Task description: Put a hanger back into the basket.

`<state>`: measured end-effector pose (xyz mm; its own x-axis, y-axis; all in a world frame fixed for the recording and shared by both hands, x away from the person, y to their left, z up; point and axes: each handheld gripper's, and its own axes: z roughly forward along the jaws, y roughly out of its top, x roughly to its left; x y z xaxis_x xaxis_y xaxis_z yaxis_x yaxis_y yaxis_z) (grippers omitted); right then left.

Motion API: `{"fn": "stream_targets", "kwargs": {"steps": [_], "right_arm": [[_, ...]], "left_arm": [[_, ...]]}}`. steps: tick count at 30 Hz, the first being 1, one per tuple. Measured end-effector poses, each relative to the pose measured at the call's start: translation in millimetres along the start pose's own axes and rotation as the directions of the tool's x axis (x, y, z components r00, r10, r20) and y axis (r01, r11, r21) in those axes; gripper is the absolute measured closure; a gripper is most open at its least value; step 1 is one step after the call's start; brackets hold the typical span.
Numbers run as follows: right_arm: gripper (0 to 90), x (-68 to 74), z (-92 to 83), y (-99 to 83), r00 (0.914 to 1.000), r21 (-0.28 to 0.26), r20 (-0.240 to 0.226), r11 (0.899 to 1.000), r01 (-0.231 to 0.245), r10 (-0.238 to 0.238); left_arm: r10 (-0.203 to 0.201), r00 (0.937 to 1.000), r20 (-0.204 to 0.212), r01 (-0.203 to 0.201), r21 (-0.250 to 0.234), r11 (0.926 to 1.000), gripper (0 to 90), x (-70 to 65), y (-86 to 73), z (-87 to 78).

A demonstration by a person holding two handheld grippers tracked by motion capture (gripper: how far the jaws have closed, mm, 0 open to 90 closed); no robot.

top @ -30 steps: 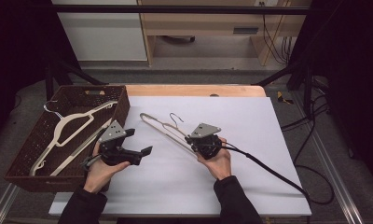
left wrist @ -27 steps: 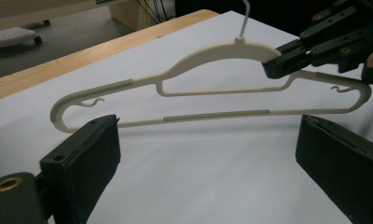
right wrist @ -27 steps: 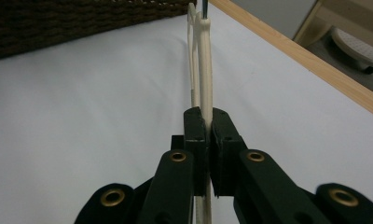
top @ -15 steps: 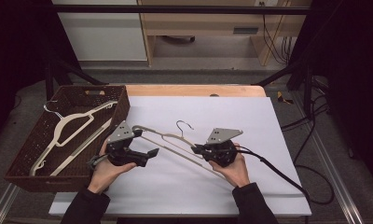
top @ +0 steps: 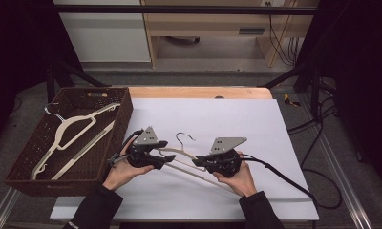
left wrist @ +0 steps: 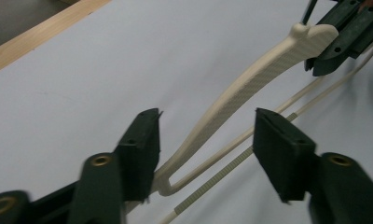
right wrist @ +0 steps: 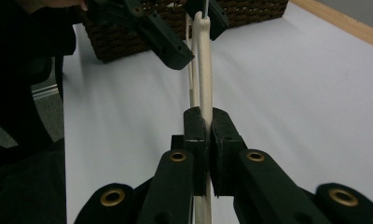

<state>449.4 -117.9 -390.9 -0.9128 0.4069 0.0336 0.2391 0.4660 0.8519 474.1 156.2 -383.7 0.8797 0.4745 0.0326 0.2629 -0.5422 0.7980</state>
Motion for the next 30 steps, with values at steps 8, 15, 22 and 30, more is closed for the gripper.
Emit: {"fn": "stream_targets", "kwargs": {"steps": [8,15,22,30], "right_arm": [[87.2,2.4,2.1,-2.2,0.999,0.023,-0.044,1.0,0.003,-0.002],[78.6,1.5,3.5,-3.3,0.9966,0.007,0.08,1.0,0.02,-0.02],[67.3,0.1,7.2,-5.7,0.9879,-0.013,0.155,1.0,-0.003,0.005],[48.8,0.8,3.1,-10.5,0.9764,-0.093,0.211,0.995,-0.026,0.045]], "left_arm": [[0.085,0.9963,0.005,-0.085,0.047,0.9952,66.5,-6.7,-2.2,-3.8],[0.075,0.9964,0.038,-0.078,0.063,0.995,78.4,-13.2,-4.7,-7.6],[0.032,0.9961,0.083,-0.038,0.079,0.9961,82.9,-20.5,-2.9,-9.7],[-0.005,0.9983,0.058,0.002,0.052,0.9986,86.6,-29.3,-1.8,-17.2]]}}
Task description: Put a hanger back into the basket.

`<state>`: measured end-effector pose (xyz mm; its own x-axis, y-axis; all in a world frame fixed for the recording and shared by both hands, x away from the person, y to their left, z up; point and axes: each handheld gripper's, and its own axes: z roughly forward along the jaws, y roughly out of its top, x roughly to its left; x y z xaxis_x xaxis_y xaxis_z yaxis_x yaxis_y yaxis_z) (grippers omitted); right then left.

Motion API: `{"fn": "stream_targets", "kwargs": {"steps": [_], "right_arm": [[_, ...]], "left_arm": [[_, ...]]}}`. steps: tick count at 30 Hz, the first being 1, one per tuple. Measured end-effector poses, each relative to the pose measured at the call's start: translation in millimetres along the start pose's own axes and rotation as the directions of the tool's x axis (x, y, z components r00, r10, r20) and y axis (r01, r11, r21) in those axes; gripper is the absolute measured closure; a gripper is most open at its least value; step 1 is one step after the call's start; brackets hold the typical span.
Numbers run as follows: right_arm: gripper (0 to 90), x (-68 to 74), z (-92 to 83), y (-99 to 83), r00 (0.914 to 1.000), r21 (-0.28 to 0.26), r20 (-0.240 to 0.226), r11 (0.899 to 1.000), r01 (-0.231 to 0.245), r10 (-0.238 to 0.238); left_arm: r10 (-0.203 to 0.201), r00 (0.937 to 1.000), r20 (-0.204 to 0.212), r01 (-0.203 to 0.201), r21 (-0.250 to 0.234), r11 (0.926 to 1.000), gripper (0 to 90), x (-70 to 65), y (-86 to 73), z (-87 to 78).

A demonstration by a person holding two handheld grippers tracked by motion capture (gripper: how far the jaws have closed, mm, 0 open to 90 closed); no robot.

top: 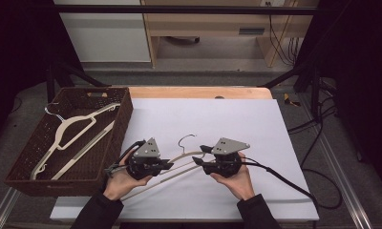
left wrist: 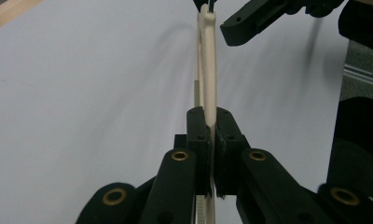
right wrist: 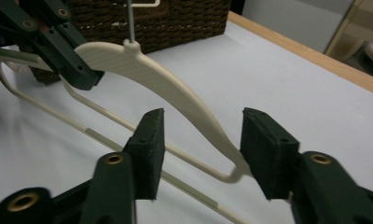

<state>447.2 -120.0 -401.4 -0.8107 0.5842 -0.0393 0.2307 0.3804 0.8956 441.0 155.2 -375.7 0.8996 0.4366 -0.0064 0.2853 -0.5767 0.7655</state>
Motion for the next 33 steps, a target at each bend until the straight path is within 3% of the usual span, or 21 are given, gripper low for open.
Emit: {"fn": "stream_targets", "kwargs": {"steps": [3,6,9,13,17,20,23,28,33], "right_arm": [[43.9,-4.9,-8.3,-2.9,0.9994,-0.023,0.023,0.999,-0.025,0.026],[38.3,-13.7,-19.1,-9.1,0.9959,-0.049,0.037,0.996,-0.081,0.083],[32.4,-24.4,-32.2,-18.0,0.9882,-0.065,0.054,0.988,-0.139,0.143],[23.8,-34.4,-45.0,-24.5,0.9783,-0.07,0.098,0.982,-0.176,0.182],[17.0,-42.0,-56.7,-28.5,0.9633,-0.09,0.132,0.971,-0.224,0.234],[12.3,-45.5,-63.8,-33.9,0.9549,-0.105,0.145,0.964,-0.245,0.259],[9.8,-48.3,-68.6,-39.4,0.947,-0.108,0.168,0.96,-0.259,0.274],[8.2,-51.8,-73.2,-43.4,0.9463,-0.108,0.176,0.961,-0.255,0.271],[7.9,-54.1,-77.7,-45.5,0.9378,-0.122,0.188,0.954,-0.272,0.292]], "left_arm": [[-0.026,0.9995,-0.017,0.025,-0.023,0.9994,86.6,2.6,-1.0,-6.7],[-0.045,0.9983,-0.038,0.043,-0.04,0.9983,86.6,5.5,-1.5,-12.6],[-0.06,0.9967,-0.055,0.056,-0.062,0.9965,86.6,7.7,-0.5,-18.6],[-0.067,0.9946,-0.079,0.06,-0.094,0.9938,86.6,8.9,3.1,-30.2],[-0.074,0.9927,-0.096,0.061,-0.129,0.9898,86.6,8.3,8.5,-43.5],[-0.085,0.9918,-0.096,0.068,-0.163,0.9843,86.6,9.3,15.4,-55.0],[-0.073,0.9907,-0.115,0.053,-0.169,0.9843,86.6,11.6,24.8,-67.2],[-0.064,0.9895,-0.129,0.037,-0.199,0.9793,86.6,17.8,37.8,-87.8],[-0.07,0.9853,-0.156,0.036,-0.212,0.9765,86.6,29.9,45.3,-106.9]]}}
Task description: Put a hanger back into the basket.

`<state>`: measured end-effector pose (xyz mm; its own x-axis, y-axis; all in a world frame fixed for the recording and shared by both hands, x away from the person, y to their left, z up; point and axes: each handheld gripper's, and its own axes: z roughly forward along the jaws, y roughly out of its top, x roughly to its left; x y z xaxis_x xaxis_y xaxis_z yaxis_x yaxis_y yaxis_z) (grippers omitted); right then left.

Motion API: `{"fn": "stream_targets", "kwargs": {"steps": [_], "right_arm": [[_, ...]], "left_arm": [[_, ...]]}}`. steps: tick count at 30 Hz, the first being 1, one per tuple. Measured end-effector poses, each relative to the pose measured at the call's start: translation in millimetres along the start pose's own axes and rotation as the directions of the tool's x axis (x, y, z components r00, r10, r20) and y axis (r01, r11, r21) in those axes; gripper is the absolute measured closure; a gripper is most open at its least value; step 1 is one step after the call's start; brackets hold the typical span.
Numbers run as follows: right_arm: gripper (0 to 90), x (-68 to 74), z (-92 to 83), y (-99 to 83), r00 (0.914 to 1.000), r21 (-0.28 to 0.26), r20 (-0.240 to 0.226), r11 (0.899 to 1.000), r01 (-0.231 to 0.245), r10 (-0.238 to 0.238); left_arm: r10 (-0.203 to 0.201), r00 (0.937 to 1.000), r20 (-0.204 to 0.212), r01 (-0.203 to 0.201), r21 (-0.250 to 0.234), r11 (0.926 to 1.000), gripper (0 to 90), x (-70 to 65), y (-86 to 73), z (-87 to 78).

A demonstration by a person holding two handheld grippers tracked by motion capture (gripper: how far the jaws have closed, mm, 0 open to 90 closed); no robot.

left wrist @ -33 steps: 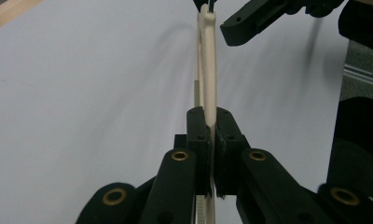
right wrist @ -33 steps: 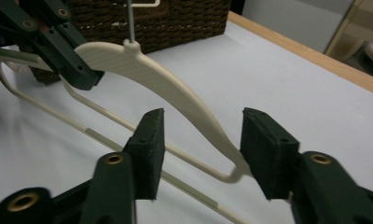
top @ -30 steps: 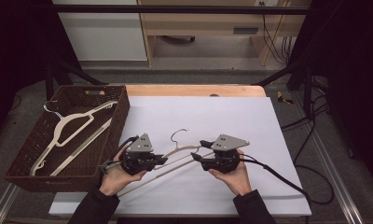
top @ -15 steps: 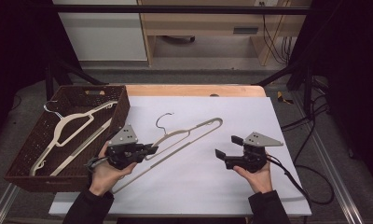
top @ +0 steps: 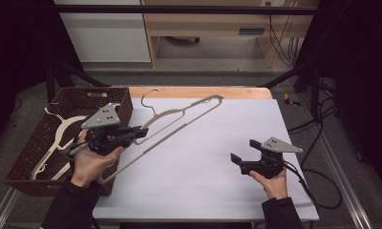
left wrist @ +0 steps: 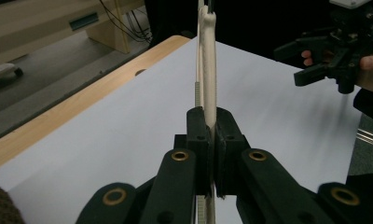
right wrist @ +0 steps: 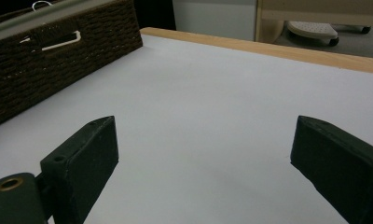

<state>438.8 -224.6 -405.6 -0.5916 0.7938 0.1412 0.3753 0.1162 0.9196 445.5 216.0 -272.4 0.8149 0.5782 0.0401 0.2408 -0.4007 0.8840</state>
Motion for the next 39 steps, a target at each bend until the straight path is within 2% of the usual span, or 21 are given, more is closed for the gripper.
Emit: {"fn": "stream_targets", "kwargs": {"steps": [10,19,26,34,39], "right_arm": [[6.9,-4.9,-3.4,-1.4,0.9997,-0.009,0.019,1.0,-0.014,0.015],[4.5,-6.5,-5.2,-2.9,0.9998,-0.002,0.019,1.0,-0.004,0.004],[4.2,-7.8,-5.8,-4.2,0.9998,-0.003,0.021,1.0,0.002,-0.002],[4.1,-8.3,-6.7,-3.5,0.9997,-0.008,0.026,1.0,-0.006,0.006],[4.1,-8.6,-7.2,-3.2,0.9996,-0.011,0.027,1.0,-0.008,0.009]], "left_arm": [[-0.033,0.9967,-0.074,0.032,-0.015,0.9994,86.6,36.8,9.2,-27.4],[-0.043,0.9937,-0.103,0.041,-0.017,0.999,86.6,68.8,-0.3,-46.3],[-0.066,0.9891,-0.132,0.063,-0.027,0.9976,86.5,89.9,-10.5,-65.1],[-0.104,0.9771,-0.186,0.098,-0.042,0.9943,86.5,120.2,-32.1,-87.6],[-0.148,0.9644,-0.219,0.144,-0.036,0.9889,86.5,139.7,-51.3,-97.4]]}}
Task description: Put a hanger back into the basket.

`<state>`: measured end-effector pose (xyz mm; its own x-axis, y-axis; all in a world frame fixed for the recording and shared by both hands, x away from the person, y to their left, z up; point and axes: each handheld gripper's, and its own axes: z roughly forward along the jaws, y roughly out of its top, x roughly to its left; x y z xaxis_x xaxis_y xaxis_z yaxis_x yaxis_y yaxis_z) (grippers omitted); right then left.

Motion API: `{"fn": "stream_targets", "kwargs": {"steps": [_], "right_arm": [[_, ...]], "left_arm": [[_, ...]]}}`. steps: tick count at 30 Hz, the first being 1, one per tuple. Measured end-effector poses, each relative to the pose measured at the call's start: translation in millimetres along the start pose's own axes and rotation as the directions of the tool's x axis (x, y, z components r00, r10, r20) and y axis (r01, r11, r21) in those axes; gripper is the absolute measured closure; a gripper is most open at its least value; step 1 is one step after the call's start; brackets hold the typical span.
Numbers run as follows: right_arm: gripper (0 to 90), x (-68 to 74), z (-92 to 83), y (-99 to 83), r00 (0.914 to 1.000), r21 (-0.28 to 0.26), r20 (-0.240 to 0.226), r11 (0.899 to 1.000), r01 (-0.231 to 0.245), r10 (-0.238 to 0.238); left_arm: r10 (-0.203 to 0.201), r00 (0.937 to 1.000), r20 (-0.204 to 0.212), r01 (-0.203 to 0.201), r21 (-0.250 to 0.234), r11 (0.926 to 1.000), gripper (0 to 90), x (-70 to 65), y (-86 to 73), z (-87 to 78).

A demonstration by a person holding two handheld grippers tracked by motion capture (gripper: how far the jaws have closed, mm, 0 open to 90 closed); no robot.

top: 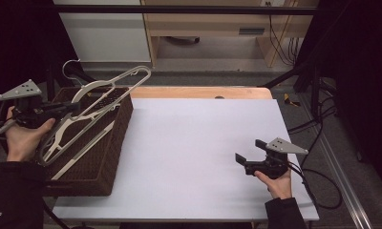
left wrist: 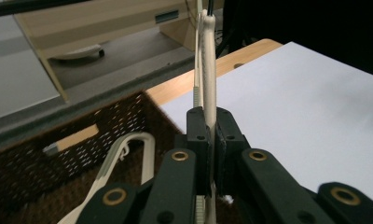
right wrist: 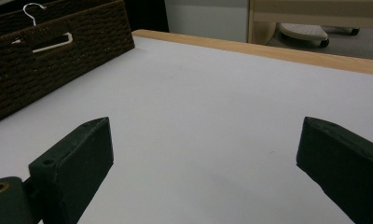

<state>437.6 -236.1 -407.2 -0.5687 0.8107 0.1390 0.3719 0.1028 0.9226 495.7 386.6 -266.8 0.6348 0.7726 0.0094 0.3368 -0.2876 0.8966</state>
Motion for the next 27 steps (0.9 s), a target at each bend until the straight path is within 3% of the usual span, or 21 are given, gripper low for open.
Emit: {"fn": "stream_targets", "kwargs": {"steps": [8,23,27], "right_arm": [[3.9,0.7,2.1,-1.1,1.0,0.009,-0.002,1.0,0.002,-0.002],[3.9,-0.4,2.5,-2.2,0.9999,0.018,-0.002,1.0,0.014,-0.013],[3.9,0.0,4.3,-2.8,0.9999,0.02,-0.001,1.0,0.011,-0.011]], "left_arm": [[-0.025,0.9992,-0.032,0.027,0.049,0.9985,86.5,22.4,-22.4,-5.7],[-0.079,0.9942,-0.073,0.084,0.062,0.9945,86.5,49.8,-58.7,-16.4],[-0.09,0.9915,-0.093,0.1,0.102,0.9898,86.5,54.8,-66.2,-17.1]]}}
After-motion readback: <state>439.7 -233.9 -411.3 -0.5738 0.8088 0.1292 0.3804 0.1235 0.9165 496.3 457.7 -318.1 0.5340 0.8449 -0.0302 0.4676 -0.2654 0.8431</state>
